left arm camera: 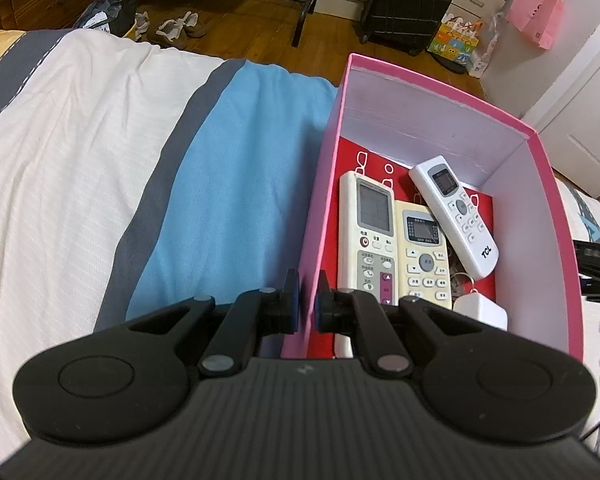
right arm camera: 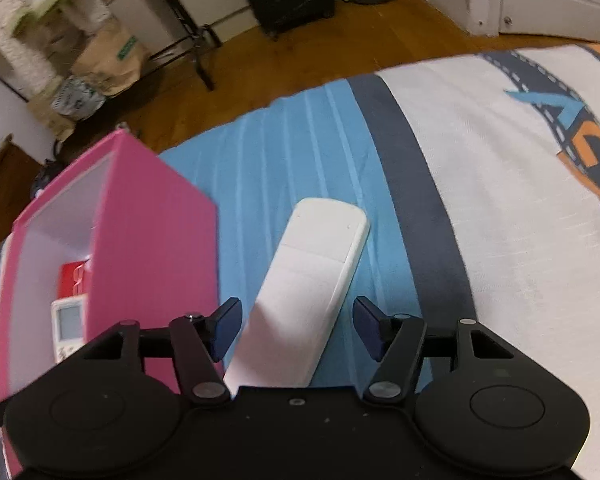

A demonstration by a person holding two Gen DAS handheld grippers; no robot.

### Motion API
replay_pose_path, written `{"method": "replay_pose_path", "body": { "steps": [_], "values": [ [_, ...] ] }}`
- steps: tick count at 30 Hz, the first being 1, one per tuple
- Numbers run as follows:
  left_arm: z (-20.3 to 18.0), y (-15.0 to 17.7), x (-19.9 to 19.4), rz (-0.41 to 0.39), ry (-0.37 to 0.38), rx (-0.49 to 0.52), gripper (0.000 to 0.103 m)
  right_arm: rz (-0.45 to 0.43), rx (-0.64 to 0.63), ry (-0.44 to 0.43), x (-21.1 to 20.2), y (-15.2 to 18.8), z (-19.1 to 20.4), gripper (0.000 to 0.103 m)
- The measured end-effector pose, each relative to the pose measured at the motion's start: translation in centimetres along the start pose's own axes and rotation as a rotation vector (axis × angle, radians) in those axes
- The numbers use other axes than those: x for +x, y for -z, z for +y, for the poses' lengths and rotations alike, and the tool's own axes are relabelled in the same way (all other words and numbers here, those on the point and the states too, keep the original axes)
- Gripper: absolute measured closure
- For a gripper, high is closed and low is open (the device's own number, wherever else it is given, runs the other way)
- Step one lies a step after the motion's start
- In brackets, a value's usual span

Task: Organize rigid objects
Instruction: 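Grasp the long plain white remote with the right gripper, then carry the long white remote into the pink box and release it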

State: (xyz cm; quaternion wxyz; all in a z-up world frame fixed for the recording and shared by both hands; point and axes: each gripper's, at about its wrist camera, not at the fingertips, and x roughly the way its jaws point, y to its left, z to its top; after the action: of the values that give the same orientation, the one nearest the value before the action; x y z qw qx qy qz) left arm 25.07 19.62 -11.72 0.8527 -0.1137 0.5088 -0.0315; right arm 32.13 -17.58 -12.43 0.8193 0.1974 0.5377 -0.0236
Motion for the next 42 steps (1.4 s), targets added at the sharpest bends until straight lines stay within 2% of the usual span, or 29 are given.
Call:
{"method": "replay_pose_path", "body": {
  "steps": [5, 10, 11, 14, 19, 21, 23, 26, 28, 29, 31, 32, 33, 34, 42],
  "values": [
    [0.1, -0.1, 0.0, -0.002, 0.000, -0.001, 0.096, -0.032, 0.000, -0.007, 1.8, -0.2, 0.4, 0.022],
    [0.1, -0.1, -0.1, -0.003, -0.002, -0.009, 0.096, -0.060, -0.090, 0.001, 2.2, -0.2, 0.7, 0.023],
    [0.1, -0.2, -0.1, -0.002, -0.003, -0.009, 0.096, -0.060, -0.129, 0.008, 2.3, -0.2, 0.9, 0.031],
    [0.1, -0.2, -0.1, -0.003, -0.002, -0.008, 0.096, -0.067, -0.341, 0.063, 2.0, 0.3, 2.1, 0.033],
    [0.1, -0.2, -0.1, -0.004, -0.001, -0.008, 0.096, 0.066, -0.511, 0.026, 1.2, -0.1, 2.1, 0.036],
    [0.1, -0.2, -0.1, -0.003, -0.001, -0.010, 0.096, 0.101, -0.548, 0.045, 0.8, -0.4, 2.0, 0.036],
    [0.1, -0.2, -0.1, -0.003, -0.001, -0.009, 0.096, 0.122, -0.551, 0.050, 0.4, -0.7, 1.3, 0.036],
    [0.1, -0.2, -0.1, -0.003, -0.003, -0.008, 0.096, 0.108, -0.529, 0.061, 0.0, -0.9, 0.8, 0.034],
    [-0.1, -0.2, -0.2, -0.004, -0.011, 0.001, 0.096, 0.117, -0.565, 0.079, 0.6, -0.3, 1.5, 0.033],
    [-0.1, -0.1, -0.2, -0.005, -0.013, 0.005, 0.097, 0.129, -0.602, 0.096, 1.3, 0.6, 2.1, 0.029],
    [-0.1, -0.1, -0.3, -0.006, -0.011, 0.004, 0.097, 0.079, -0.657, 0.140, 1.8, 1.9, 2.9, 0.027],
    [-0.1, -0.1, -0.3, -0.005, -0.008, 0.001, 0.097, 0.057, -0.658, 0.144, 1.9, 2.1, 3.0, 0.030],
    [-0.1, -0.1, -0.3, -0.004, -0.002, -0.004, 0.096, 0.036, -0.641, 0.138, 1.8, 1.9, 3.1, 0.041],
    [0.0, -0.1, -0.3, -0.003, 0.002, -0.006, 0.096, 0.016, -0.619, 0.131, 1.7, 1.6, 2.9, 0.044],
    [0.1, 0.0, -0.5, -0.005, 0.011, -0.001, 0.096, -0.030, -0.559, 0.129, 0.0, 1.8, 1.6, 0.045]
  ]
}}
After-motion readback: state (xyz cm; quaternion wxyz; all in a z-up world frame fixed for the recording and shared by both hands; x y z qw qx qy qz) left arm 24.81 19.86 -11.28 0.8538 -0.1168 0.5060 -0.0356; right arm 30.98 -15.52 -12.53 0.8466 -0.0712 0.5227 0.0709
